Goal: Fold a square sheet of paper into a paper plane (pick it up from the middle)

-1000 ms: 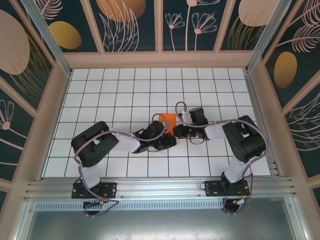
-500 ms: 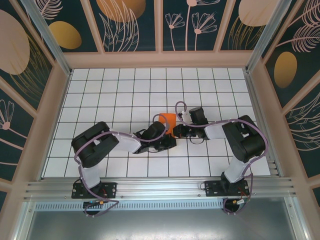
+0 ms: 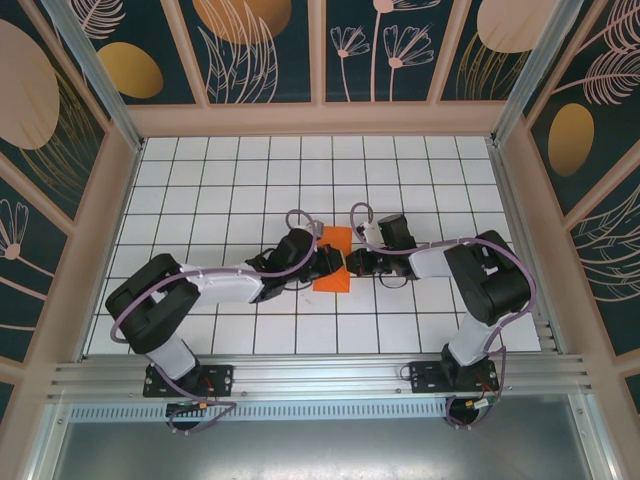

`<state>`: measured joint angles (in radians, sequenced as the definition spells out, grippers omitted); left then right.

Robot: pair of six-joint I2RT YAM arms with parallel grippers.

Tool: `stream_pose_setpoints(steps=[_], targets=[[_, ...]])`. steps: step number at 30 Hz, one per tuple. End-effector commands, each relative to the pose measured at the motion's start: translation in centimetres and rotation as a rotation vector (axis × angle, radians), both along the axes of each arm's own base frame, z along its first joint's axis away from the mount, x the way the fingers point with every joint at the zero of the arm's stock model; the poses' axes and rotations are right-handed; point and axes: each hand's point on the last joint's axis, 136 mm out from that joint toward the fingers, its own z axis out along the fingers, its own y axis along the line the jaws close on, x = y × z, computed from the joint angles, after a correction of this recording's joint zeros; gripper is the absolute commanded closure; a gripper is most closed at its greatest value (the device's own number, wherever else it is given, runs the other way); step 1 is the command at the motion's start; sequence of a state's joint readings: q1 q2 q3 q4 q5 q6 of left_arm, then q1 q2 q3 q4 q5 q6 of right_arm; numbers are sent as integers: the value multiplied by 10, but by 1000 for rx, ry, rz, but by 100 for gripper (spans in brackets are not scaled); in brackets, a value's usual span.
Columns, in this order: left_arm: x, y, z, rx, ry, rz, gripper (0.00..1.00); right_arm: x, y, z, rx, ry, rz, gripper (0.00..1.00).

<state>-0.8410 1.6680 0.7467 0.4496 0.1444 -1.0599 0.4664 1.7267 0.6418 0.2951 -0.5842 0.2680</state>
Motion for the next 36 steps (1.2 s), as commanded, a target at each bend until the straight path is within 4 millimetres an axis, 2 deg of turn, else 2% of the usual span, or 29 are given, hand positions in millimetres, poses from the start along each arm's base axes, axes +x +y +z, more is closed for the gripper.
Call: stream_pose_setpoints(steps=[1, 2, 3, 11, 17, 24, 27, 33, 36], targets=[[15, 16, -21, 60, 36, 77, 94, -3, -6, -28, -88, 29, -18, 90], [15, 17, -22, 64, 38, 80, 94, -3, -6, -28, -88, 31, -20, 90], [14, 19, -35, 89, 60, 85, 95, -3, -6, -28, -87, 29, -18, 90], [9, 8, -45, 64, 85, 29, 95, -5, -6, -29, -87, 34, -19, 90], [8, 5, -62, 89, 124, 14, 93, -5, -4, -29, -85, 34, -16, 90], [-4, 19, -96, 198, 207, 18, 92, -4, -4, -29, -86, 34, -16, 90], [-3, 22, -90, 202, 190, 25, 92, -4, -4, -30, -89, 35, -16, 90], [19, 23, -51, 196, 91, 65, 90, -5, -4, -31, -96, 34, -15, 90], [27, 23, -40, 175, 64, 70, 89, -5, -5, -32, -98, 35, -16, 90]])
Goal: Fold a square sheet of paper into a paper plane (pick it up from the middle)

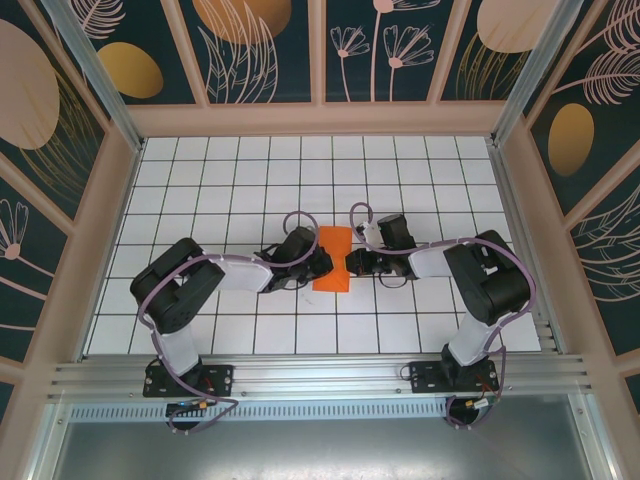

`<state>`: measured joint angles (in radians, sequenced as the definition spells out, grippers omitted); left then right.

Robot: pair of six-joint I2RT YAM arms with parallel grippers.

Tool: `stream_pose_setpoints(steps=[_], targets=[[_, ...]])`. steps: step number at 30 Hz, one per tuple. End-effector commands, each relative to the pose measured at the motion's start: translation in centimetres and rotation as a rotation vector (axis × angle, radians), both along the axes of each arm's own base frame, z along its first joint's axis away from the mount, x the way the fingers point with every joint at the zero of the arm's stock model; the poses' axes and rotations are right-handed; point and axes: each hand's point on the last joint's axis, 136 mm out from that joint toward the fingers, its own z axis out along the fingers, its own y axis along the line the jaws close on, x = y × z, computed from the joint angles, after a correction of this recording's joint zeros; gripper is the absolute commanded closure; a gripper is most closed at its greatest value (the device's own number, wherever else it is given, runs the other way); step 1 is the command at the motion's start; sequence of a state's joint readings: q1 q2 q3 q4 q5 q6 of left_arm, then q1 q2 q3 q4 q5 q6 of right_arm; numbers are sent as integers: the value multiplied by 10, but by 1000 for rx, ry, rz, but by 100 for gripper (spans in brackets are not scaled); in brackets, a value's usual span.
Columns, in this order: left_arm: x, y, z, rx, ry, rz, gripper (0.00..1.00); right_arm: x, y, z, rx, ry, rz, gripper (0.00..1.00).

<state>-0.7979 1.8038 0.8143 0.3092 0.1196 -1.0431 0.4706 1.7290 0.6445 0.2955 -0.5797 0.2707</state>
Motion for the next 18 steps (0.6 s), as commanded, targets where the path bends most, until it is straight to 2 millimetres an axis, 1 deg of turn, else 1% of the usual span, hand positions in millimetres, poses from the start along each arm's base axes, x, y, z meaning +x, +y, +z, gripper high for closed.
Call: stream_pose_setpoints(steps=[1, 4, 6, 11, 15, 18], targets=[[15, 1, 21, 1, -60, 5, 88, -5, -6, -31, -95, 34, -15, 90], [16, -4, 20, -18, -58, -10, 87, -6, -6, -31, -94, 36, -16, 90], [16, -5, 15, -19, -47, -14, 87, -6, -6, -31, -95, 36, -16, 90], [13, 0, -5, 22, -14, -7, 87, -7, -5, -31, -94, 35, -14, 90], [7, 6, -23, 58, 26, -3, 87, -7, -5, -31, -97, 35, -13, 90], [4, 10, -28, 65, 38, 3, 87, -6, -5, -31, -96, 33, -14, 90]])
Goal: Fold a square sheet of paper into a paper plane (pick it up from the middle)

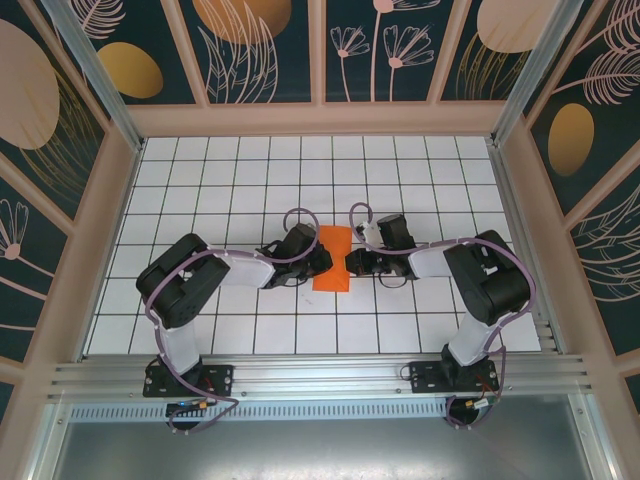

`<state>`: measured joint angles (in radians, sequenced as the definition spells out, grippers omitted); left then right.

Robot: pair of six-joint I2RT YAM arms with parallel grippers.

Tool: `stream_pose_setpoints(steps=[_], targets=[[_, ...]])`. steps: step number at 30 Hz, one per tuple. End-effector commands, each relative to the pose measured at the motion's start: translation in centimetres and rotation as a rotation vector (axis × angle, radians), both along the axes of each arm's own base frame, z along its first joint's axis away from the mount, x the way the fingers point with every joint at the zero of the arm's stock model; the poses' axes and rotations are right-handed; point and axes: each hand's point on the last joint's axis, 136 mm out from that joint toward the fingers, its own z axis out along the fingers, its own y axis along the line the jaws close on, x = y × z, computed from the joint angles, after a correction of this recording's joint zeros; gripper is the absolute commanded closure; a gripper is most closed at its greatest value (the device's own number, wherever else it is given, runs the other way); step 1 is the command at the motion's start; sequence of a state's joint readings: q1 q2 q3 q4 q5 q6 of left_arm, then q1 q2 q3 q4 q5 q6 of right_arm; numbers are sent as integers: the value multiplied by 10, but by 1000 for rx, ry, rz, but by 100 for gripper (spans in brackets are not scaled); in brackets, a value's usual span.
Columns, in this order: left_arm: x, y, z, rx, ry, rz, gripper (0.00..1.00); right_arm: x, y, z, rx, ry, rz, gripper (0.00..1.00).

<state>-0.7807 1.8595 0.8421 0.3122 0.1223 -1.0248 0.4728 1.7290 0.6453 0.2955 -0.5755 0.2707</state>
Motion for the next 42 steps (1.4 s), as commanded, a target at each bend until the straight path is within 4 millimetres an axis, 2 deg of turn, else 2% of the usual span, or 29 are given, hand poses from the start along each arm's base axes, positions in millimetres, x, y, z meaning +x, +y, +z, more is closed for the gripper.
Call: stream_pose_setpoints(steps=[1, 8, 11, 15, 26, 29, 32, 38, 42], targets=[[-4, 9, -12, 41, 24, 4, 87, -6, -6, -31, -94, 39, -15, 90], [13, 2, 27, 0, -57, 11, 86, -6, -5, -32, -94, 38, -12, 90], [21, 1, 37, -9, -86, 10, 86, -6, -5, -32, -94, 39, -12, 90], [24, -3, 33, -10, -79, -7, 85, -6, -5, -33, -94, 40, -10, 90], [14, 9, -6, 50, -20, 7, 86, -6, -4, -32, -92, 40, -9, 90], [10, 7, -13, 39, 8, -1, 86, -6, -4, -32, -92, 40, -7, 90], [12, 8, -7, 40, -3, 5, 86, -6, -4, -33, -94, 40, -6, 90], [27, 10, 27, 63, -86, 15, 85, -6, -4, -33, -97, 39, -5, 89], [34, 13, 32, 65, -101, 23, 85, -6, -4, -32, -93, 38, -7, 90]])
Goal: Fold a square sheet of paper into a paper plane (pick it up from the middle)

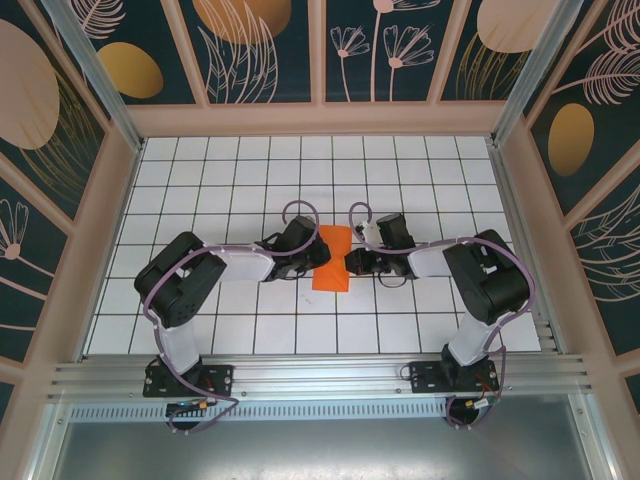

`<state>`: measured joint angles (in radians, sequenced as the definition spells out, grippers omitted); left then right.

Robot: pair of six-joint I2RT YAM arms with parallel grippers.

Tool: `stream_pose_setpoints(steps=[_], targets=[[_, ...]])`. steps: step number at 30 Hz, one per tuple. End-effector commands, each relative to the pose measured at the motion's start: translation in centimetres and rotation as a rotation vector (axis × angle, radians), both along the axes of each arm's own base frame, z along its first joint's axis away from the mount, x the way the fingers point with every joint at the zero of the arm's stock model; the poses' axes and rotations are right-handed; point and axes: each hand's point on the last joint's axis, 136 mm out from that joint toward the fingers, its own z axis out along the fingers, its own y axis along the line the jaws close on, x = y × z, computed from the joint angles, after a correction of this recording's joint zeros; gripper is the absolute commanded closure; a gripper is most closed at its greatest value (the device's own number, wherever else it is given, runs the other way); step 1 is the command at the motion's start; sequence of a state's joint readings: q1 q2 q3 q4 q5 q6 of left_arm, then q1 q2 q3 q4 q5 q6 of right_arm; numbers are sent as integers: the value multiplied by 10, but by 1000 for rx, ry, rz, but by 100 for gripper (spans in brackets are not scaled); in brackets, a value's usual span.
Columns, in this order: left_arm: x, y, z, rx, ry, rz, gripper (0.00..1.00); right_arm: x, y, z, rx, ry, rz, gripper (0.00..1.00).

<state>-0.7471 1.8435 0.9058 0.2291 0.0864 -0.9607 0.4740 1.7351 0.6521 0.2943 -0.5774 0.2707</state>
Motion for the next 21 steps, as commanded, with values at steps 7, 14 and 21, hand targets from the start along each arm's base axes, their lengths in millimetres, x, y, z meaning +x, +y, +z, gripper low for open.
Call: stream_pose_setpoints(steps=[7, 14, 21], targets=[[12, 1, 9, 11, -27, 1, 85, -7, -5, -33, -95, 38, -9, 89], [5, 5, -13, 18, 12, -1, 85, -7, -6, -33, -95, 37, -10, 89], [0, 11, -26, 40, 29, 4, 85, -7, -6, -33, -97, 38, -11, 89]])
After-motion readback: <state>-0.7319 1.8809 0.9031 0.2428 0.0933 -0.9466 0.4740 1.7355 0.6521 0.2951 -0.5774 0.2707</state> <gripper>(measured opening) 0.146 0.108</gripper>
